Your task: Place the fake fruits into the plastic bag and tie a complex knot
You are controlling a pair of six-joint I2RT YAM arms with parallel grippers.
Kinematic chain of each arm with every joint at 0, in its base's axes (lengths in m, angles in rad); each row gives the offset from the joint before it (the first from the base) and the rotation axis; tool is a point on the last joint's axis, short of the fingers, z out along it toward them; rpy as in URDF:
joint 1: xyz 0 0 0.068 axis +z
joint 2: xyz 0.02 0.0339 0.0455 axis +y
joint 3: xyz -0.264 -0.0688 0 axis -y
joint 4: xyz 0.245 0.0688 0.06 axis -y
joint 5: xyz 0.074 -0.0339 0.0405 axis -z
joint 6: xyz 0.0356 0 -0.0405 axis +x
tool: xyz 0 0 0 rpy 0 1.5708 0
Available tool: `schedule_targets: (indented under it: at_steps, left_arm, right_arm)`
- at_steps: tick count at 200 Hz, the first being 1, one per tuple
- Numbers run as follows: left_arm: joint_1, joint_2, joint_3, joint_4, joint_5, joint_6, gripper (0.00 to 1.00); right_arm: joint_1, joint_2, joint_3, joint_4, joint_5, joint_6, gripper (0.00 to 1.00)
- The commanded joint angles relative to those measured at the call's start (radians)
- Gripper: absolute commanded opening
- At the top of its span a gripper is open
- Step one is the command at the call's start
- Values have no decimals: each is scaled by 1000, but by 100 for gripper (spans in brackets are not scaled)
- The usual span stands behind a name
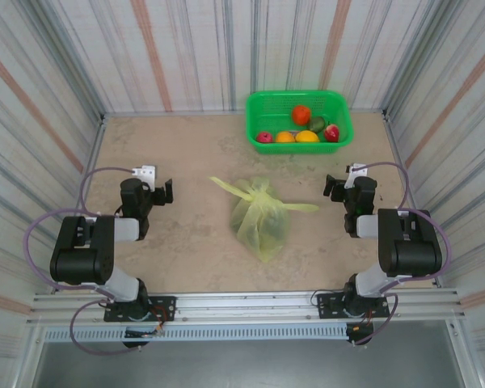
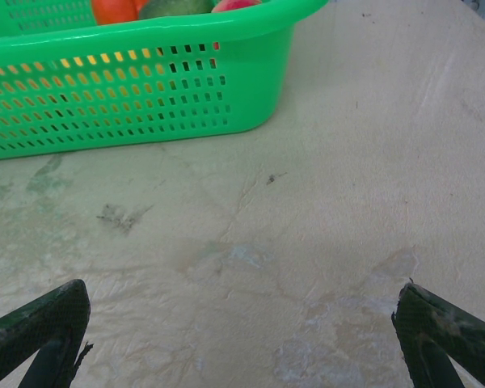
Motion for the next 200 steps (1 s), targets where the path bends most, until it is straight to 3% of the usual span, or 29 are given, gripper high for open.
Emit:
schedule_targets:
  at_steps: [1,200]
  left_arm:
    - [-4,-15,2,0,-3,8,99]
    - [-10,-12,5,-5,-14,11,99]
  right_arm:
    - [-6,-6,-4,-5,2,-9,99]
    - [-5,-6,-4,-5,2,-9,99]
